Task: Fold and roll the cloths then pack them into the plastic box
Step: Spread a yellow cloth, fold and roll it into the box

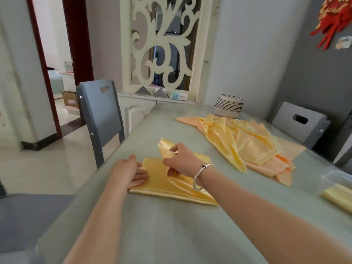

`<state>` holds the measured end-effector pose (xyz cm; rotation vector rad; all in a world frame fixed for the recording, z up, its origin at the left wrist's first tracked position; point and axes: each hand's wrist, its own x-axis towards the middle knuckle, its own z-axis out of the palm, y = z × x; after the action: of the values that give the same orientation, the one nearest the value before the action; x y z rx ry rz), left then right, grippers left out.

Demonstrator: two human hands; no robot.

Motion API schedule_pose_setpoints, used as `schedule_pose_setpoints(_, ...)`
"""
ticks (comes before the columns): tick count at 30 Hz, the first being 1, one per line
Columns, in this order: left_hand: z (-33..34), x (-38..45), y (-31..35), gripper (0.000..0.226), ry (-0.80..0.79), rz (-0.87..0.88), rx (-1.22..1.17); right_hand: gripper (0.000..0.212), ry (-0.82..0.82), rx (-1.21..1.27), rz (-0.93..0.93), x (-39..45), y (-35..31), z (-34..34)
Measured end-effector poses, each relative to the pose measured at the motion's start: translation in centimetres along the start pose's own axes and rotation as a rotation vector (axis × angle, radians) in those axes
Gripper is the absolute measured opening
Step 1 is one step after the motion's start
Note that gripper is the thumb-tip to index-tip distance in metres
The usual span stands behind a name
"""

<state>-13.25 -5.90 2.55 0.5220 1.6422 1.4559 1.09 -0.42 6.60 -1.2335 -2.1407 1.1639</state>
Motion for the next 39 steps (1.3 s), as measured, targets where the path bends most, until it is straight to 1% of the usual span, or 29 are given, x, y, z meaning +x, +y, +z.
schedule_pose_setpoints(2,0.1,0.6,-0.3,0.031,0.031,0.011,0.070,0.032,-0.161,-0.085,0.018,0.1,0.5,1.5)
schedule_pose_setpoints(3,-0.1,1.1,-0.5,0.028,0.056,0.059,0.128,0.032,-0.235,-0.095,0.024,0.1,0.7,1.8)
schedule_pose_setpoints(4,-0.2,1.4,-0.7,0.026,0.082,0.116,0.206,0.032,-0.273,-0.075,0.025,0.2,0.8,1.8)
schedule_pose_setpoints(5,-0.2,1.6,-0.9,0.021,0.110,0.165,0.281,0.029,-0.262,-0.030,0.017,0.3,0.8,1.4)
schedule_pose_setpoints(6,-0.2,1.3,-0.8,0.015,0.134,0.194,0.350,0.024,-0.212,0.026,0.006,0.5,0.9,0.9)
schedule_pose_setpoints(7,-0.1,1.2,-0.8,0.010,0.156,0.217,0.411,0.018,-0.127,0.082,-0.011,0.7,1.0,0.2)
schedule_pose_setpoints(8,0.0,1.2,-0.8,0.014,0.170,0.232,0.455,0.010,-0.028,0.110,-0.031,1.0,1.4,-0.6)
schedule_pose_setpoints(9,0.2,1.2,-0.7,0.019,0.174,0.250,0.475,0.004,0.074,0.090,-0.053,1.4,1.9,-1.5)
schedule_pose_setpoints(10,0.3,1.2,-0.7,0.023,0.176,0.264,0.477,0.004,0.169,0.035,-0.076,1.8,2.7,-2.3)
schedule_pose_setpoints(11,0.4,1.5,-0.8,0.025,0.183,0.287,0.478,0.009,0.240,-0.041,-0.088,2.3,3.7,-3.1)
schedule_pose_setpoints(12,0.3,1.6,-0.8,0.026,0.199,0.310,0.480,0.012,0.277,-0.122,-0.078,2.6,4.8,-3.8)
schedule_pose_setpoints(15,-0.1,2.1,-1.2,0.026,0.260,0.351,0.509,0.011,0.259,-0.329,-0.018,3.0,7.6,-4.8)
schedule_pose_setpoints(18,-0.4,2.3,-1.6,0.028,0.277,0.350,0.559,0.019,0.223,-0.475,0.037,3.2,9.0,-4.9)
schedule_pose_setpoints(21,-0.3,2.0,-1.8,0.030,0.309,0.359,0.644,0.019,0.191,-0.532,0.065,3.4,9.2,-5.0)
schedule_pose_setpoints(23,-0.2,1.7,-1.8,0.032,0.337,0.380,0.702,0.020,0.111,-0.466,0.098,3.4,8.8,-5.3)
schedule_pose_setpoints(24,-0.2,1.4,-1.9,0.034,0.343,0.394,0.725,0.024,0.046,-0.447,0.101,3.2,8.4,-5.5)
schedule_pose_setpoints(25,-0.1,1.2,-1.9,0.035,0.349,0.412,0.750,0.029,-0.030,-0.452,0.099,3.0,8.2,-5.7)
schedule_pose_setpoints(27,0.2,0.7,-1.7,0.035,0.390,0.485,0.850,0.028,-0.134,-0.467,0.075,2.3,7.7,-6.0)
schedule_pose_setpoints(28,0.6,0.4,-1.6,0.035,0.423,0.542,0.908,0.026,-0.125,-0.450,0.054,1.8,7.8,-6.2)
schedule_pose_setpoints(29,0.8,0.2,-1.5,0.035,0.454,0.599,0.936,0.024,-0.067,-0.407,0.035,1.6,8.0,-6.2)
schedule_pose_setpoints(30,1.3,-0.1,-1.5,0.034,0.467,0.654,0.925,0.021,0.039,-0.338,0.027,1.2,8.4,-6.3)
schedule_pose_setpoints(32,2.8,-0.5,-1.6,0.028,0.426,0.764,0.847,0.017,0.293,-0.218,0.067,0.5,9.8,-7.0)
schedule_pose_setpoints(33,3.6,-0.6,-1.8,0.023,0.373,0.817,0.813,0.016,0.380,-0.184,0.110,-0.1,10.5,-7.5)
schedule_pose_setpoints(34,4.4,-1.0,-2.1,0.019,0.299,0.860,0.792,0.015,0.429,-0.169,0.153,-0.6,11.2,-7.9)
schedule_pose_setpoints(35,5.9,-1.6,-2.5,0.014,0.205,0.903,0.778,0.014,0.450,-0.166,0.189,-1.7,12.1,-8.8)
schedule_pose_setpoints(37,7.3,-2.5,-3.2,0.010,0.026,0.944,0.768,0.017,0.407,-0.203,0.207,-3.0,12.9,-9.2)
schedule_pose_setpoints(39,8.6,-3.4,-4.0,0.008,-0.134,0.985,0.772,0.024,0.382,-0.252,0.193,-4.6,13.4,-9.4)
